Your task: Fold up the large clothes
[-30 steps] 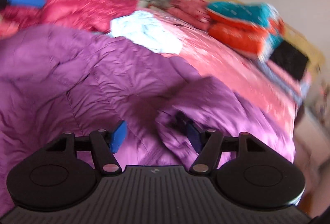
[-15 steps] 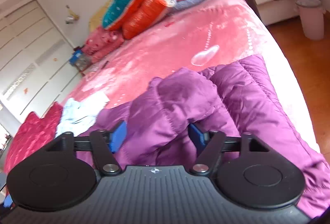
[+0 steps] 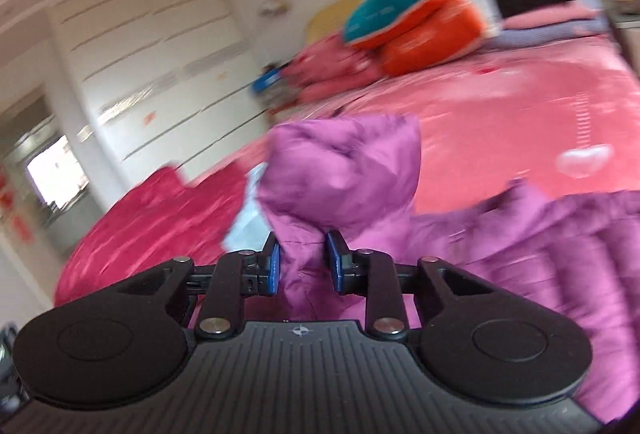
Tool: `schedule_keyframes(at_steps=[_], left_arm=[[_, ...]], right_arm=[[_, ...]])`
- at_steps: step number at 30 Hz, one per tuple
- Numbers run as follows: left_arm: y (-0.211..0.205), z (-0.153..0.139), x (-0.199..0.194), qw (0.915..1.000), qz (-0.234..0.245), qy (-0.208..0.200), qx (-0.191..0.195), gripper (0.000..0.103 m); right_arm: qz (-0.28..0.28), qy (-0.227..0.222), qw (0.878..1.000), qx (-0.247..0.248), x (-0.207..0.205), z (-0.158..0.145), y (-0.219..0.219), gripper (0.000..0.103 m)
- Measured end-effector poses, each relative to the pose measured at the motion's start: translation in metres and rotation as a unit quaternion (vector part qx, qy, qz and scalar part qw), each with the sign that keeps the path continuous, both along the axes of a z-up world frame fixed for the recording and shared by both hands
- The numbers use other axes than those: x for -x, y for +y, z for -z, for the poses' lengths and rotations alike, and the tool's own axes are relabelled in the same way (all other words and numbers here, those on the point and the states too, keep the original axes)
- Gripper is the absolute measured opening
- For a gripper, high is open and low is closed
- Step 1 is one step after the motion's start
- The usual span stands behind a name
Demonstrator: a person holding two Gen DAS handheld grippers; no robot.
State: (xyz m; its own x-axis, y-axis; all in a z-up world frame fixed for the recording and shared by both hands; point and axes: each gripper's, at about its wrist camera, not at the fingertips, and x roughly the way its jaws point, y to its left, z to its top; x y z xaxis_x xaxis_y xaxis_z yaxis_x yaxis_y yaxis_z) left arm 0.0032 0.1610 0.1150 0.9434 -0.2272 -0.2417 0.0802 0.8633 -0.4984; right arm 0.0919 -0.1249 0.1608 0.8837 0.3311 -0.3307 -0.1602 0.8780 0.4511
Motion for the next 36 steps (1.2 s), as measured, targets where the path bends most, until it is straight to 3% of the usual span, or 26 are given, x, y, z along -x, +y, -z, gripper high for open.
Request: schedule_keyframes(at_steps=[2, 4, 8, 14, 17, 20, 24, 26, 28, 30, 33, 36], left_arm=[[0.003, 0.0, 0.0, 1.0, -0.003, -0.002, 0.005, 0.102], [0.005, 0.0, 0.0, 0.9999, -0.007, -0.005, 0.007, 0.102], [0.008, 0.001, -0.002, 0.9997, -0.013, -0.012, 0.017, 0.102], [0.002, 0.002, -0.002, 0.9998, -0.006, -0.017, 0.01, 0.102], [-0.001, 0.003, -0.003, 0.9999, -0.003, -0.016, 0.003, 0.102], [0.001, 0.004, -0.005, 0.9999, -0.009, -0.014, 0.003, 0.102], [0.006, 0.007, -0.008, 0.9997, -0.018, -0.009, 0.012, 0.102], [0.006, 0.008, -0.009, 0.9998, -0.018, -0.006, 0.011, 0.102], [0.006, 0.008, -0.009, 0.9998, -0.015, -0.006, 0.01, 0.102], [0.005, 0.008, -0.008, 0.9999, -0.011, -0.007, 0.008, 0.102], [0.004, 0.007, -0.007, 0.9999, -0.009, -0.009, 0.006, 0.102], [0.001, 0.008, -0.007, 0.9999, -0.006, -0.008, 0.005, 0.102]], right_arm=[[-0.029, 0.013, 0.999, -0.004, -0.002, 0.008, 0.013, 0.04], [-0.041, 0.023, 0.999, 0.001, 0.001, 0.013, 0.024, 0.072], [-0.055, 0.033, 0.998, 0.013, 0.015, 0.022, 0.033, 0.072], [-0.013, 0.015, 1.0, 0.019, 0.032, 0.016, 0.013, 0.073], [-0.003, 0.011, 1.0, -0.015, 0.027, 0.014, 0.002, 0.082], [-0.023, -0.003, 0.998, -0.06, 0.034, 0.011, -0.005, 0.1], [-0.027, -0.019, 0.995, -0.099, 0.047, 0.009, -0.007, 0.101], [-0.005, -0.009, 0.996, -0.094, 0.055, 0.011, -0.013, 0.101], [0.029, 0.014, 0.998, -0.046, 0.063, 0.018, -0.014, 0.101], [0.074, 0.03, 0.995, 0.053, 0.069, 0.03, -0.01, 0.101], [0.143, 0.042, 0.967, 0.208, 0.098, 0.038, -0.02, 0.101], [0.191, 0.078, 0.929, 0.306, 0.122, 0.049, -0.043, 0.101]])
